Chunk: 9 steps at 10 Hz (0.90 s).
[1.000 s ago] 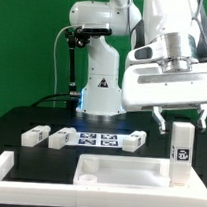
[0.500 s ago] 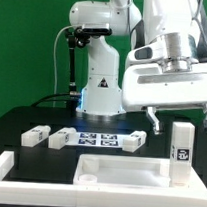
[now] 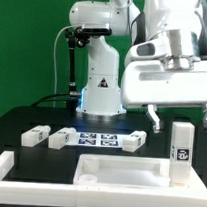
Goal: Assemble desk
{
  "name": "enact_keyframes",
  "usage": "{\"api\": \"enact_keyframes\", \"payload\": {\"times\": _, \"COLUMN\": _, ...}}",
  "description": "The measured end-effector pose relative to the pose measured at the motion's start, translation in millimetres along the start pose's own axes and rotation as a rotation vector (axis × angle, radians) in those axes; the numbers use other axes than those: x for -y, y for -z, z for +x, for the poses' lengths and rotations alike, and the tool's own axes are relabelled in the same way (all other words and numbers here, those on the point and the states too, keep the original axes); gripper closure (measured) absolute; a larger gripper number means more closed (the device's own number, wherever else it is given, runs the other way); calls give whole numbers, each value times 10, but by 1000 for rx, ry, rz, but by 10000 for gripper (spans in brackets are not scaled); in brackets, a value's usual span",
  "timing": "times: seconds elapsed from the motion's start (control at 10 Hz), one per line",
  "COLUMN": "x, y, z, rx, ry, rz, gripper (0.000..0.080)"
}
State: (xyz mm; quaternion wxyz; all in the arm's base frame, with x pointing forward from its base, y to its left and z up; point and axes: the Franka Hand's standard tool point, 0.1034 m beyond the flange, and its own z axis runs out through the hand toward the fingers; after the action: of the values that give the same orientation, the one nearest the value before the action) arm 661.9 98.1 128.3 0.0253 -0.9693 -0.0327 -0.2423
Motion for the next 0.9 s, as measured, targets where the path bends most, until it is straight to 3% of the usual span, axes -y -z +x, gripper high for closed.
{"api": "enact_keyframes", "payload": {"times": 0.2, "x": -87, "y": -45, "z": -135, "rx": 100, "ry": 16, "rz": 2, "gripper": 151}}
{"api": "enact_keyframes", "payload": {"times": 0.5, "x": -33, "y": -17, "z": -132, "rx": 279, "ry": 13, "rz": 21, "gripper": 151}}
{"api": "enact_keyframes", "payload": {"times": 0.6, "x": -17, "y": 0, "z": -212, "rx": 371, "ry": 13, "rz": 28, "gripper": 151}}
{"api": "enact_keyframes", "payload": {"times": 0.7, "x": 14, "y": 29, "z": -165, "rx": 453, "ry": -20, "rz": 38, "gripper": 151}}
{"api": "enact_keyframes", "payload": {"times": 0.8, "x": -17, "y": -8, "z": -4, "rx": 457, "ry": -31, "rz": 43, "gripper": 151}}
{"api": "enact_keyframes", "payload": {"times": 0.9, "x": -60, "y": -20, "z": 28, "rx": 481, "ry": -51, "rz": 51, "gripper": 151}}
